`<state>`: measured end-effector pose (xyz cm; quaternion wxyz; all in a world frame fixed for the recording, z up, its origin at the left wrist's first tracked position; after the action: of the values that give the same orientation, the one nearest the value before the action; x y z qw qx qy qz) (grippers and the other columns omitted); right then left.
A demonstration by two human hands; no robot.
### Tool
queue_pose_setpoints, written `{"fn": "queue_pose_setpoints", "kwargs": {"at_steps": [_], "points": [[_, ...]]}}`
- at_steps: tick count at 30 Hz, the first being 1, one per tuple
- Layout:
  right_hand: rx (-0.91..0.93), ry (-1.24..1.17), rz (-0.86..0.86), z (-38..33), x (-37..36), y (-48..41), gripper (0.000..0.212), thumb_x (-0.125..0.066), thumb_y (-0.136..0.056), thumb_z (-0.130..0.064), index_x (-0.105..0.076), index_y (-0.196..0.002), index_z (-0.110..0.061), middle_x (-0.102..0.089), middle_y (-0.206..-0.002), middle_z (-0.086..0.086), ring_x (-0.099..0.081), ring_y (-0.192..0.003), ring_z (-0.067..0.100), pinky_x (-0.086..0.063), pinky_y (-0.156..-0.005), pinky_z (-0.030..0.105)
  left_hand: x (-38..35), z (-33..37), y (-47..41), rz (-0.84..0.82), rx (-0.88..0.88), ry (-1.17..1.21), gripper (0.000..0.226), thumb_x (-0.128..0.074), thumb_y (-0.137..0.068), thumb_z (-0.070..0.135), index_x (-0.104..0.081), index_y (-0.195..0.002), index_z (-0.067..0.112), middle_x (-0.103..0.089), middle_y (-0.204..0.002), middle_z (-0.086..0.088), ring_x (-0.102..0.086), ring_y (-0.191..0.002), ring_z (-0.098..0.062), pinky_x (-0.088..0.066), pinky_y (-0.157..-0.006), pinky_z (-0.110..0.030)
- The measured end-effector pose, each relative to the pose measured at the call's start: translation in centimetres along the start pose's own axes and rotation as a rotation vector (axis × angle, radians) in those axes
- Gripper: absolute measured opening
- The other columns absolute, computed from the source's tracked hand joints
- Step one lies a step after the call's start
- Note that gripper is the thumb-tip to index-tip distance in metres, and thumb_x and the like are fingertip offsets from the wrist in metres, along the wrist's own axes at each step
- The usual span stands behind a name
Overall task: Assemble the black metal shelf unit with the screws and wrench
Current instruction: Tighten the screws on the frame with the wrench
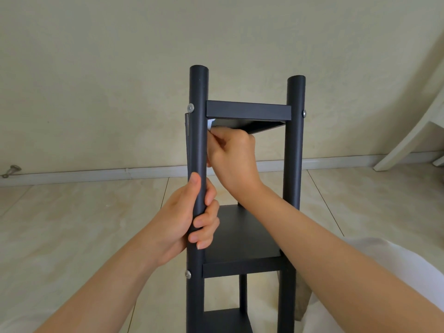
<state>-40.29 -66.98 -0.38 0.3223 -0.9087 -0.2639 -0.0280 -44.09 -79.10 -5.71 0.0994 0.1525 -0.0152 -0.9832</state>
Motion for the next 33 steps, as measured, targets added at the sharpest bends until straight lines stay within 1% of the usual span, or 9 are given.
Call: {"fn": "queue_pose_setpoints", "kwargs": {"at_steps": [3, 7, 11, 14, 17, 21, 25, 28, 33], "points": [[-0.049, 0.099, -0.092, -0.8, 0.5, 0.4, 0.042, -0.055, -0.095, -0.013, -0.050, -0.056, 0.002, -0.055, -0.049, 0.008, -0.046, -0.051, 0.026, -0.042, -0.056, 0.036, 0.4, 0.2, 0.0, 0.020, -0.009, -0.028, 0.063, -0.069, -0.068, 0.080, -0.050, -0.074, 0.020, -0.033, -0.052, 0.003, -0.029, -0.036, -0.010, -0.036, -0.040, -0.022], [-0.088, 0.180, -0.174, -2.1, 2.4, 1.2, 0.033, -0.054, -0.096, -0.015, -0.065, -0.072, 0.005, -0.047, -0.053, 0.018, -0.033, -0.049, 0.014, -0.033, -0.052, 0.028, 0.7, 0.3, 0.1, 0.079, -0.015, -0.056, 0.055, -0.070, -0.073, 0.073, -0.052, -0.070, 0.021, -0.032, -0.051, 0.003, -0.029, -0.036, -0.010, -0.035, -0.039, -0.023], [-0.131, 0.143, -0.205, -3.2, 4.8, 1.7, 0.027, -0.057, -0.095, -0.018, -0.074, -0.073, -0.014, -0.058, -0.056, 0.012, -0.042, -0.049, 0.015, -0.037, -0.049, 0.021, 1.0, 0.4, 0.0, 0.141, -0.022, -0.080, 0.046, -0.065, -0.078, 0.059, -0.047, -0.068, 0.019, -0.031, -0.050, 0.002, -0.029, -0.035, -0.012, -0.035, -0.039, -0.024], [-0.127, 0.166, -0.150, -3.4, 6.8, 1.6, 0.025, -0.059, -0.093, -0.016, -0.075, -0.074, -0.016, -0.049, -0.045, -0.007, -0.040, -0.044, 0.007, -0.031, -0.046, 0.015, 1.2, 0.5, -0.2, 0.181, -0.023, -0.114, 0.057, -0.068, -0.078, 0.057, -0.033, -0.066, 0.014, -0.029, -0.050, 0.001, -0.028, -0.036, -0.013, -0.034, -0.040, -0.023], [-0.186, 0.189, -0.088, -2.4, 8.5, 1.4, 0.024, -0.060, -0.092, -0.017, -0.075, -0.073, -0.020, -0.044, -0.040, -0.012, -0.039, -0.041, 0.006, -0.030, -0.045, 0.011, 1.6, 0.5, -0.5, 0.190, -0.035, -0.129, 0.048, -0.070, -0.083, 0.047, -0.038, -0.063, 0.018, -0.029, -0.049, 0.002, -0.028, -0.036, -0.013, -0.034, -0.041, -0.023], [-0.323, 0.232, -0.070, -0.6, 9.7, 1.2, 0.022, -0.062, -0.090, -0.021, -0.077, -0.075, -0.027, -0.061, -0.062, -0.004, -0.055, -0.072, 0.007, -0.038, -0.054, 0.010, 2.1, 0.5, -0.9, 0.176, -0.051, -0.130, 0.035, -0.068, -0.089, 0.031, -0.043, -0.067, 0.020, -0.031, -0.051, 0.004, -0.030, -0.037, -0.012, -0.034, -0.041, -0.024], [-0.509, 0.065, -0.125, 1.2, 9.9, 1.0, 0.019, -0.064, -0.090, -0.024, -0.080, -0.080, -0.028, -0.069, -0.090, -0.015, -0.062, -0.090, 0.003, -0.045, -0.073, 0.016, 2.0, 0.5, -1.3, 0.168, -0.058, -0.114, 0.033, -0.068, -0.089, 0.029, -0.045, -0.066, 0.020, -0.032, -0.051, 0.004, -0.030, -0.037, -0.012, -0.035, -0.041, -0.024], [-0.630, -0.116, -0.185, 2.0, 9.8, 0.9, 0.018, -0.065, -0.091, -0.024, -0.081, -0.085, -0.021, -0.071, -0.109, -0.004, -0.062, -0.103, 0.012, -0.051, -0.090, 0.031, 1.8, 0.6, -1.5, 0.155, -0.064, -0.115, 0.032, -0.068, -0.088, 0.027, -0.047, -0.065, 0.021, -0.032, -0.051, 0.004, -0.030, -0.037, -0.011, -0.035, -0.041, -0.023], [-0.675, -0.358, -0.116, 2.1, 9.6, 0.7, 0.016, -0.068, -0.088, -0.017, -0.080, -0.081, -0.010, -0.076, -0.099, 0.004, -0.073, -0.093, 0.022, -0.059, -0.087, 0.038, 2.0, 0.5, -1.7, 0.152, -0.045, -0.104, 0.032, -0.068, -0.087, 0.026, -0.046, -0.066, 0.020, -0.030, -0.050, 0.003, -0.028, -0.037, -0.012, -0.033, -0.040, -0.023]]}}
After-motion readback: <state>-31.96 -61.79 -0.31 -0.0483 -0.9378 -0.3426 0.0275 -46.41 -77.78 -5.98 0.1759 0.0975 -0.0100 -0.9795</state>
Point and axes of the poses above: each hand's wrist, its own y-axis away from the middle knuckle, its own x-axis out of the back of the hand, z = x × y, the point moved 4 cm from there along -y, towards the middle knuckle
